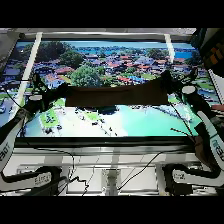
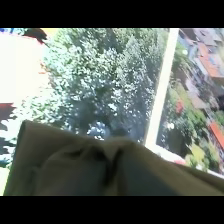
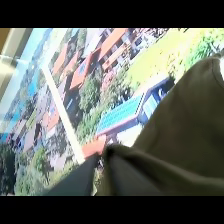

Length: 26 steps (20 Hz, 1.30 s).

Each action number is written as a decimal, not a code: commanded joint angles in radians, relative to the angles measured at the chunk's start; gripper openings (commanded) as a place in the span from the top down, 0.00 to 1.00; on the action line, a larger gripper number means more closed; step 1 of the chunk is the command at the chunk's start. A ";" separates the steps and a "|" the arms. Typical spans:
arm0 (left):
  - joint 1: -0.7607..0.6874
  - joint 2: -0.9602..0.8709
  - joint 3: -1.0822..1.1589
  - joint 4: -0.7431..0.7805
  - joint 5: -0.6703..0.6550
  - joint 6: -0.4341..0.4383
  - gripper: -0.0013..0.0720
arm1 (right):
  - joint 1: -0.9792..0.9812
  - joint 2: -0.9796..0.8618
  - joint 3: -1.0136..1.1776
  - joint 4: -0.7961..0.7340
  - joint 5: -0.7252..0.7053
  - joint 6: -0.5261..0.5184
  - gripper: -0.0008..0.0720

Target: Fold the clothes and pants, and hang the long-sleeved shirts on hangers.

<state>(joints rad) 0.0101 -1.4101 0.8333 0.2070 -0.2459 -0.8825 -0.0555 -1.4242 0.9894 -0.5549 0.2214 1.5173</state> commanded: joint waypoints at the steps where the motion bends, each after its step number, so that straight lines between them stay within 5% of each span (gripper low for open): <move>1: -0.008 -0.021 0.016 -0.010 0.018 0.000 0.08 | 0.001 -0.052 0.047 -0.042 0.010 0.008 0.37; 5: 0.046 0.046 0.016 0.010 -0.084 0.000 0.04 | -0.024 -0.025 0.056 -0.212 0.101 0.008 0.31; 9: 0.198 0.093 0.017 0.218 -0.298 -0.069 0.04 | -0.092 0.016 0.056 -0.240 0.188 0.008 0.31; 11: 0.278 0.066 0.017 0.311 -0.447 -0.124 0.04 | -0.116 0.026 0.056 -0.253 0.216 0.008 0.31; 16: 0.333 -0.076 0.070 0.417 -0.671 -0.105 0.02 | -0.120 0.027 0.056 -0.285 0.240 0.008 0.31; 20: 0.280 -0.196 0.158 0.413 -0.712 -0.024 0.02 | -0.120 0.028 0.056 -0.286 0.262 0.008 0.31; 26: 0.164 -0.318 0.289 0.413 -0.700 -0.030 0.03 | -0.118 0.028 0.056 -0.286 0.364 0.002 0.31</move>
<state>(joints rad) 0.2195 -1.6695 1.0676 0.6022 -0.9417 -0.9154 -0.1749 -1.3972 1.0447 -0.8402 0.5274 1.5253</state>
